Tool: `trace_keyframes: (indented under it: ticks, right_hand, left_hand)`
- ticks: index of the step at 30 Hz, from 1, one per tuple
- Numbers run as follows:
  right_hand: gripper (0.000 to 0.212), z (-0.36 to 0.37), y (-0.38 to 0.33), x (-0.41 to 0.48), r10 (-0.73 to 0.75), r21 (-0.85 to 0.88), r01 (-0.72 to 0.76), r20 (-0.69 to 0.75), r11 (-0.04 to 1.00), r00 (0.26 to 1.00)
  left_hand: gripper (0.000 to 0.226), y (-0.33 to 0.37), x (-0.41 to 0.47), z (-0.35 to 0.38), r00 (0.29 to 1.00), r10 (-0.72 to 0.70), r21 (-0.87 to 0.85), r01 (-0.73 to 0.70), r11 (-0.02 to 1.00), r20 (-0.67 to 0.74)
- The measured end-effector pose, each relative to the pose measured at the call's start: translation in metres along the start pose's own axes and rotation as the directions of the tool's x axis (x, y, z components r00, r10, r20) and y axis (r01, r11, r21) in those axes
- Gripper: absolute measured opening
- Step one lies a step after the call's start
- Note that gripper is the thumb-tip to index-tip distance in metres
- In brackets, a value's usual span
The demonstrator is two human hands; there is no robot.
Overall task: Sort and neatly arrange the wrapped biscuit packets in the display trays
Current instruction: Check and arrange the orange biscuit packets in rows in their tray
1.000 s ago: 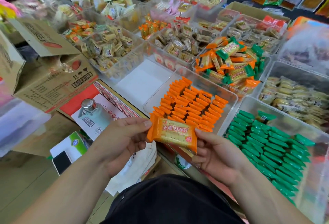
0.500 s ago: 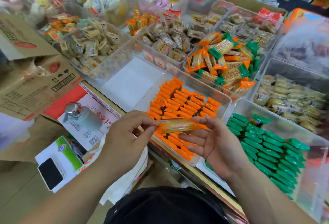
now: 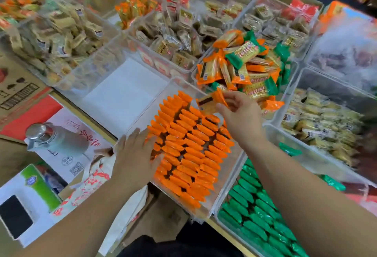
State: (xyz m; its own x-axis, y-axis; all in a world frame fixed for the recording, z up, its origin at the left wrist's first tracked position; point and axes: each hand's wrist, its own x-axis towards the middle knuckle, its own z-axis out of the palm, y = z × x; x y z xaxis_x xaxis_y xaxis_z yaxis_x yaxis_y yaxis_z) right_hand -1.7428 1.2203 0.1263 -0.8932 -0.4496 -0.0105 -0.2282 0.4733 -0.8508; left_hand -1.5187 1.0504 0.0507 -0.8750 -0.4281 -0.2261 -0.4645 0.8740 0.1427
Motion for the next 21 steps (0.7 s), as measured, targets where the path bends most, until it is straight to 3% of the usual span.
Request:
trace_keyframes:
  ticks: [3,6,9,14,21]
  right_hand:
    - [0.023,0.022,0.009,0.025,-0.142,-0.18,0.146,0.032,0.973,0.989]
    - [0.022,0.043,0.023,0.04,-0.225,-0.32,0.238,0.077,0.917,0.971]
    - [0.02,0.053,0.031,0.047,-0.184,-0.42,0.213,0.109,0.882,0.977]
    - [0.021,0.067,0.039,0.048,-0.18,-0.67,0.236,0.152,0.704,0.972]
    - [0.014,0.08,0.043,0.05,-0.059,-0.687,0.164,0.174,0.708,0.983]
  left_hand:
    - [0.08,-0.005,-0.001,0.012,0.999,-0.043,0.062,0.043,0.997,-0.001]
    - [0.086,-0.005,-0.003,0.016,0.995,-0.071,0.007,0.072,0.997,-0.072]
    - [0.092,-0.005,-0.004,0.023,0.982,-0.135,-0.052,0.129,0.99,-0.13]
    - [0.098,-0.004,-0.003,0.027,0.973,-0.177,-0.074,0.168,0.983,-0.151]
    - [0.095,-0.005,-0.003,0.026,0.973,-0.16,-0.066,0.151,0.986,-0.168]
